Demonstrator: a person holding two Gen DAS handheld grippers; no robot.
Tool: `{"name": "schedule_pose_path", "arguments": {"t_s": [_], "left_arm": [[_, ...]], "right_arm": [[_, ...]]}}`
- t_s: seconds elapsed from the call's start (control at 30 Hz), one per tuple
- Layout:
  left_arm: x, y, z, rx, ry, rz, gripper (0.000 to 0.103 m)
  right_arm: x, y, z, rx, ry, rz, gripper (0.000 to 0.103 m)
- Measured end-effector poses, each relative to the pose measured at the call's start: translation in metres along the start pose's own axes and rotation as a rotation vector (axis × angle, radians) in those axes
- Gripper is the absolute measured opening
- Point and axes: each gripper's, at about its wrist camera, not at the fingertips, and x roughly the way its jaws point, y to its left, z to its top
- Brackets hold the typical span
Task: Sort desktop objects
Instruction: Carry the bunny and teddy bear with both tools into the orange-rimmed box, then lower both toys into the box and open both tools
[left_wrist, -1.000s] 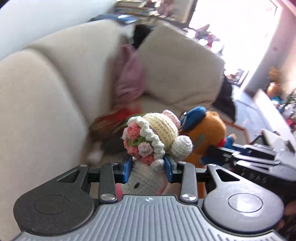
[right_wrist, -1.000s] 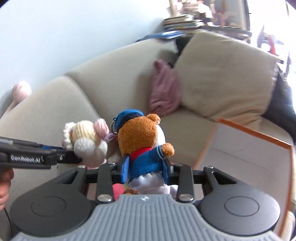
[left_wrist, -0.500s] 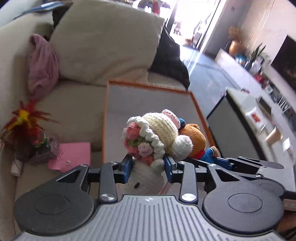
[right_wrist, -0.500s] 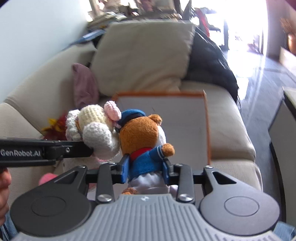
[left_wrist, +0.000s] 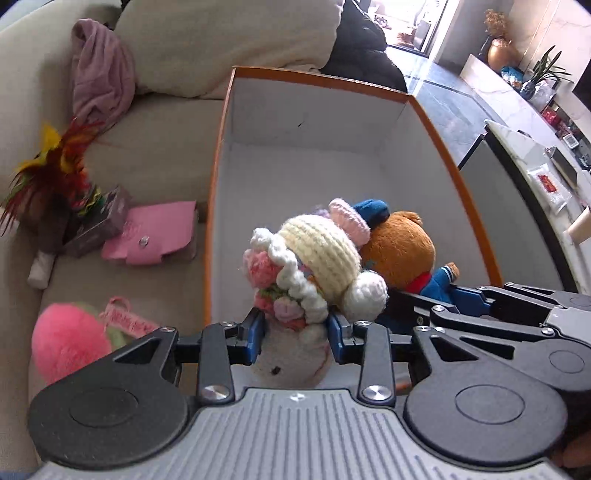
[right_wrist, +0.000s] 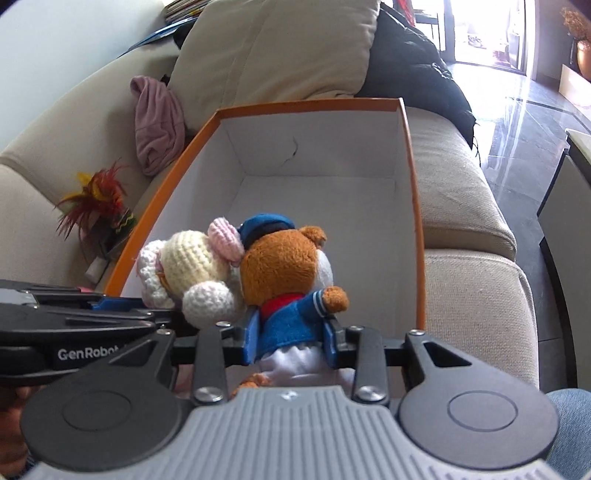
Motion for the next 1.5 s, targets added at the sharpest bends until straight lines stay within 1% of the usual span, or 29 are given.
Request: {"name": "schedule_pose_path", "arguments": {"t_s": [0.07, 0.1, 0.13, 0.2, 0.4, 0.53, 0.6, 0.63, 0.77, 0.9, 1.03, 1.2, 1.3, 1.43, 1.5], "left_arm": [[-0.004, 0.001, -0.008, -0.006, 0.006, -0.003, 0.036], [-0.006, 0.002, -0.013, -0.009, 0.010, -0.009, 0.031], [-0.008, 0.002, -0.017, -0.015, 0.023, -0.023, 0.028], [-0.012, 0.001, -0.026, -0.016, 0.026, -0.019, 0.027], [-0.021, -0.005, -0.052, 0.001, 0.042, -0.010, 0.027], [-0.027, -0.006, -0.070, -0.010, 0.059, -0.031, 0.026], [-0.027, -0.005, -0.074, -0.020, 0.063, -0.048, 0.025], [-0.027, -0.006, -0.073, -0.016, 0.058, -0.045, 0.025], [-0.028, -0.008, -0.064, -0.005, 0.027, -0.024, 0.025], [-0.024, -0.001, -0.050, -0.038, 0.016, -0.027, 0.024], [-0.018, 0.006, -0.032, -0.070, 0.010, -0.027, 0.024], [-0.011, 0.016, -0.003, -0.133, -0.005, 0.012, 0.024], [-0.006, 0.025, 0.014, -0.197, -0.015, 0.017, 0.024], [0.006, 0.031, 0.034, -0.291, -0.029, 0.043, 0.022], [0.010, 0.030, 0.041, -0.313, -0.053, 0.069, 0.020]], "right_arm": [[-0.004, 0.005, -0.008, -0.020, 0.004, -0.002, 0.036], [-0.006, 0.008, -0.011, -0.041, -0.004, -0.017, 0.036], [-0.009, 0.012, -0.013, -0.060, -0.007, -0.030, 0.036], [-0.012, 0.016, -0.017, -0.078, 0.002, -0.035, 0.036], [-0.026, 0.019, -0.040, -0.097, 0.033, -0.008, 0.036], [-0.037, 0.022, -0.057, -0.125, 0.050, -0.005, 0.036], [-0.040, 0.024, -0.062, -0.141, 0.048, -0.013, 0.036], [-0.040, 0.024, -0.062, -0.147, 0.046, -0.019, 0.036], [-0.038, 0.025, -0.053, -0.138, 0.046, -0.021, 0.036], [-0.035, 0.027, -0.037, -0.140, 0.039, -0.017, 0.035], [-0.025, 0.024, -0.019, -0.113, 0.040, -0.006, 0.035], [-0.009, 0.023, 0.011, -0.082, 0.018, 0.011, 0.035], [0.003, 0.023, 0.030, -0.057, -0.002, 0.018, 0.035], [0.024, 0.018, 0.053, 0.022, -0.006, 0.007, 0.035], [0.036, 0.015, 0.060, 0.059, -0.004, -0.008, 0.035]]}}
